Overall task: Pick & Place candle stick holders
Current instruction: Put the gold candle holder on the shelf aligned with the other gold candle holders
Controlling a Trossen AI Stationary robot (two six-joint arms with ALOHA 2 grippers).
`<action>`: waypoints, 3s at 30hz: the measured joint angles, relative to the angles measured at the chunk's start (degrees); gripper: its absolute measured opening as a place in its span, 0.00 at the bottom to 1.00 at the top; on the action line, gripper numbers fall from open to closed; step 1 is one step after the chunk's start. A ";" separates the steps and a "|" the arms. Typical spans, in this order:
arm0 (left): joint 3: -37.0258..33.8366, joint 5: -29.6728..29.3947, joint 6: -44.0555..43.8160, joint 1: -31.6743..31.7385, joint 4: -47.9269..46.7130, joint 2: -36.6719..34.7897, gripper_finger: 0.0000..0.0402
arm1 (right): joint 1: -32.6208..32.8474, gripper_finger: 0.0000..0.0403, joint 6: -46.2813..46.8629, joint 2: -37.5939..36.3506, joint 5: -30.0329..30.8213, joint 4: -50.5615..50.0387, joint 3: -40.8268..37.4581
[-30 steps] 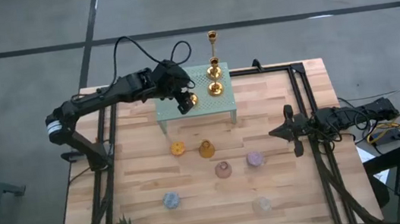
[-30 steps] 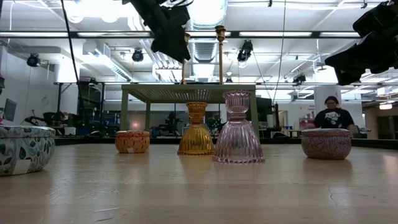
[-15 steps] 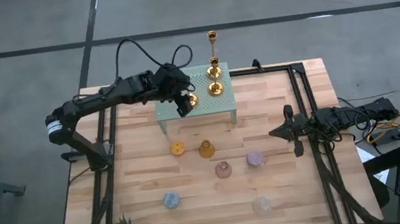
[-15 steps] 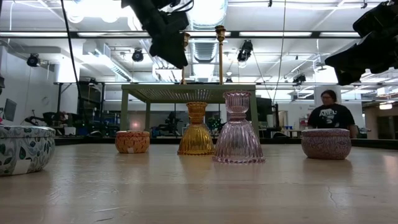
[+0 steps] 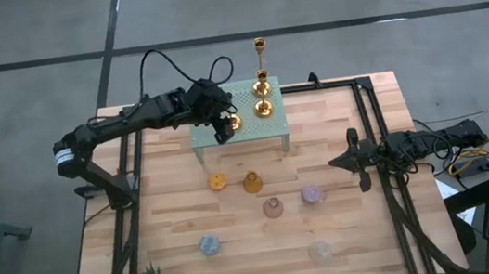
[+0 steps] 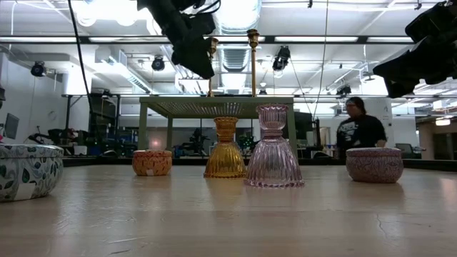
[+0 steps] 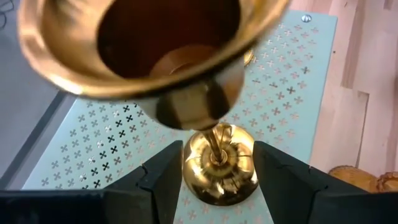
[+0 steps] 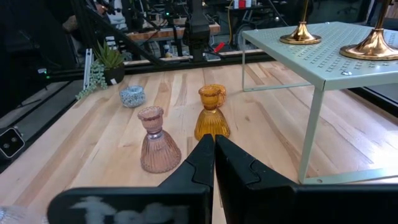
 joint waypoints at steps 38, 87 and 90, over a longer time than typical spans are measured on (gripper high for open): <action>-36.64 0.01 -3.03 0.02 43.72 -20.03 0.49 | 0.00 0.02 0.00 -0.04 -0.01 -0.01 0.00; -40.25 -0.01 -6.20 0.20 55.26 -19.94 0.49 | 0.00 0.02 0.00 -0.02 0.01 -0.02 0.00; -40.25 -0.01 -6.54 0.20 55.63 -19.93 0.49 | -0.01 0.02 0.00 -0.02 0.02 0.00 0.00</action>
